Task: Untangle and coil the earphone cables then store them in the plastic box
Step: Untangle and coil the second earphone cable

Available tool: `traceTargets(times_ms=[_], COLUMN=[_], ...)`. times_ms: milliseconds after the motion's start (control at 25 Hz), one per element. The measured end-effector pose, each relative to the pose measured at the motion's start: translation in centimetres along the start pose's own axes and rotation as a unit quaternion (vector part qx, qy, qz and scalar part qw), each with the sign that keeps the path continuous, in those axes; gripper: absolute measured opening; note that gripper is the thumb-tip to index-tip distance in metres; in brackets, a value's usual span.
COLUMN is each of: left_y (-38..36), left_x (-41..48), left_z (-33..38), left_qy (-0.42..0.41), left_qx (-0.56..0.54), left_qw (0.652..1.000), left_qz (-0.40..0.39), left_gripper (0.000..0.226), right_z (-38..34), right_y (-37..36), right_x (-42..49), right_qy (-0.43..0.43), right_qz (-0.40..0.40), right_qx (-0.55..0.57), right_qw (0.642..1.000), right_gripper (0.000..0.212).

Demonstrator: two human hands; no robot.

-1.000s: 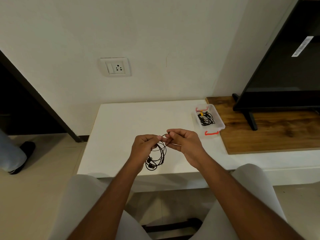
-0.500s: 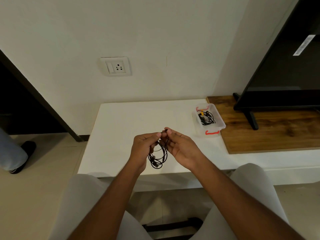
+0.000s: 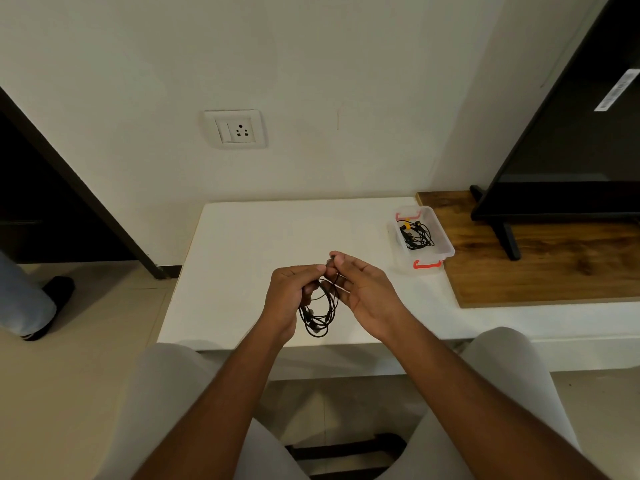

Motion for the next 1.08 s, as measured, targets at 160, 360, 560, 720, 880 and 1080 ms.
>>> traceTargets(times_ms=[160, 360, 560, 720, 880, 1080], left_y=[0.3, 0.3, -0.2, 0.0, -0.2, -0.1], left_x=[-0.1, -0.2, -0.5, -0.5, -0.7, -1.0], left_z=[-0.2, 0.2, 0.0, 0.3, 1.0, 1.0], left_qy=[0.012, 0.011, 0.025, 0.013, -0.014, -0.011], left_qx=[0.026, 0.041, 0.069, 0.068, 0.064, 0.036], left_qw=[0.999, 0.999, 0.997, 0.997, 0.997, 0.998], left_qz=[0.029, 0.028, 0.009, 0.025, 0.038, 0.050], left_gripper=[0.021, 0.022, 0.027, 0.014, 0.014, 0.014], right_z=[-1.4, -2.9, -2.9, -2.7, -1.0, -0.3], right_y=[0.4, 0.4, 0.1, 0.6, 1.2, 0.4], right_x=[-0.1, -0.1, 0.0, 0.3, 0.4, 0.4], right_qy=[0.086, 0.140, 0.141, 0.122, 0.039, 0.027], right_qz=[-0.001, -0.018, -0.052, -0.047, -0.036, -0.060], right_qx=[-0.171, -0.247, -0.304, -0.291, -0.127, -0.075], right_qw=[0.982, 0.959, 0.941, 0.948, 0.990, 0.995], right_gripper=[0.014, 0.012, 0.008, 0.008, 0.012, 0.015])
Point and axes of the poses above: each hand's wrist, its own x-axis towards the middle knuckle, its own y-axis out of the back of the hand, z = x × y, the point moved 8 cm from there along x, towards the middle knuckle, and after that the axes turned 7 degrees about y, right-handed, at the moved point
